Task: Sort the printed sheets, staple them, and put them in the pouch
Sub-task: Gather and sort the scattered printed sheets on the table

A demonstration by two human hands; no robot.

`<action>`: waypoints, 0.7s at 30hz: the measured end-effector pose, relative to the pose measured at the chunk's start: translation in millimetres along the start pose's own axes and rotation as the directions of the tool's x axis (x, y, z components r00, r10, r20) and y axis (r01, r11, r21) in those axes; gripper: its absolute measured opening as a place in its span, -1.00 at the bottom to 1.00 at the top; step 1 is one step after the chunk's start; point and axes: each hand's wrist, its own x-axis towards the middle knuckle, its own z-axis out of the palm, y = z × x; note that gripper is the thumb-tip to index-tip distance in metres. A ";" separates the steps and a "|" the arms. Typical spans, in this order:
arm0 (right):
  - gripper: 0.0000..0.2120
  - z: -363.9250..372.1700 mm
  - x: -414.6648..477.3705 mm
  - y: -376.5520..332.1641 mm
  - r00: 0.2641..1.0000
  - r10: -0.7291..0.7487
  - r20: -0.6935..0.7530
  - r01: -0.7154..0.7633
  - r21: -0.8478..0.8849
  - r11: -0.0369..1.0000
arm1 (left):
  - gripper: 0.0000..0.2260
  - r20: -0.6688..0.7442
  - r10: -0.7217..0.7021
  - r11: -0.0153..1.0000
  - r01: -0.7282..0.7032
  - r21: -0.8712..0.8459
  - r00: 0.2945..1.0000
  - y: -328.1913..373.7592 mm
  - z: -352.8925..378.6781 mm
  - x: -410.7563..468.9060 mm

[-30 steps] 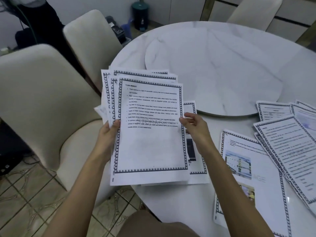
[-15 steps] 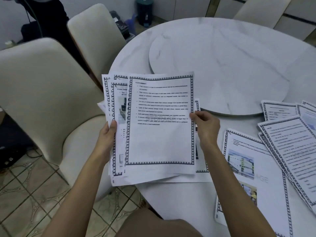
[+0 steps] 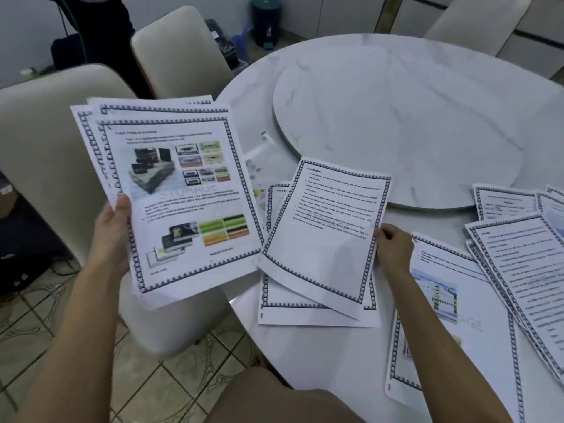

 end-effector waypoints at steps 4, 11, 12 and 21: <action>-0.80 -0.8 5.1 2.4 0.999 -0.036 -0.003 0.036 -0.028 0.999 | -0.78 -0.004 0.029 0.999 -0.029 -0.030 1.000 16.5 -2.2 5.3; -0.79 0.8 -0.6 -1.3 0.991 -0.103 0.081 0.105 -0.009 0.994 | -0.83 0.061 0.014 0.994 -0.007 -0.112 0.998 21.9 20.6 -4.1; -0.79 2.6 -0.9 -0.9 0.990 -0.113 0.083 0.116 -0.022 0.993 | -0.83 0.081 0.003 0.994 0.005 -0.110 0.997 19.7 25.0 -6.0; -0.72 8.3 -28.2 -28.5 0.976 -0.176 0.127 0.156 0.155 0.976 | -0.79 0.313 -0.146 0.982 0.177 -0.072 0.939 -25.4 71.3 -37.7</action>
